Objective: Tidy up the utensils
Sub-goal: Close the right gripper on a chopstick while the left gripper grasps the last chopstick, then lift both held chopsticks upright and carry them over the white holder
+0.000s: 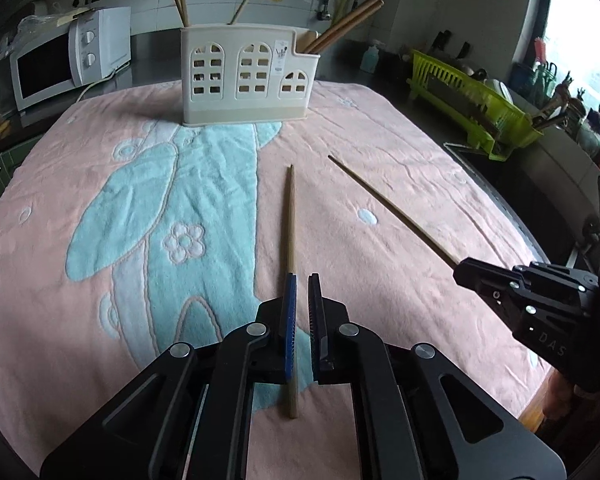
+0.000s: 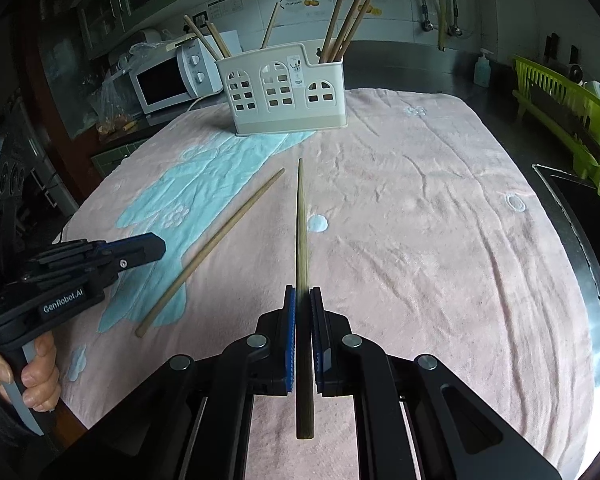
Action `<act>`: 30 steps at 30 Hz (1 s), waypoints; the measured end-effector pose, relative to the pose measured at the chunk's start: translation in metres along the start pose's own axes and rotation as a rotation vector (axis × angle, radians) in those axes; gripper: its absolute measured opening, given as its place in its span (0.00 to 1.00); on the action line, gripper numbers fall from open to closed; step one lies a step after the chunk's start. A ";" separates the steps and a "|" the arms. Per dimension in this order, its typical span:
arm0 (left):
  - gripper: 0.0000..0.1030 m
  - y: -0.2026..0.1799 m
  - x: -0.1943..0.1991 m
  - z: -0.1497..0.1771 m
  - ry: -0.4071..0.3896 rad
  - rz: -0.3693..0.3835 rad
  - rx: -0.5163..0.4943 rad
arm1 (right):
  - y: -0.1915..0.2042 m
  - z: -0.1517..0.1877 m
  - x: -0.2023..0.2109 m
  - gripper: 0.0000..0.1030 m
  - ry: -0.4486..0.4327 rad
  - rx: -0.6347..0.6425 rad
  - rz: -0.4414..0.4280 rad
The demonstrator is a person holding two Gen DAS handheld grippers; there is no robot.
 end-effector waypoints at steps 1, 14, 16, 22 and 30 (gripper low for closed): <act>0.15 0.000 -0.003 0.003 0.012 -0.003 -0.003 | 0.000 0.001 -0.001 0.07 0.003 -0.001 -0.001; 0.16 -0.002 -0.026 0.025 0.099 -0.034 -0.032 | 0.001 0.002 -0.003 0.07 0.004 -0.004 -0.010; 0.11 -0.001 -0.025 0.025 0.100 -0.039 -0.032 | 0.002 0.002 -0.002 0.07 0.001 -0.003 -0.012; 0.06 0.002 -0.017 0.020 0.087 -0.048 -0.033 | 0.005 -0.001 0.004 0.07 -0.018 0.000 -0.018; 0.06 0.011 0.022 -0.013 -0.056 -0.050 -0.010 | 0.008 -0.017 0.021 0.07 -0.074 0.010 -0.034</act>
Point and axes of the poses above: each gripper's, at about its wrist camera, not at the fingertips, and x roughly against the way its jaws point, y to its left, z to its underside, the point moved 3 cm from there along -x, roughly the way its jaws point, and after that the axes turned 9 degrees about -x, right-handed, at the moved point
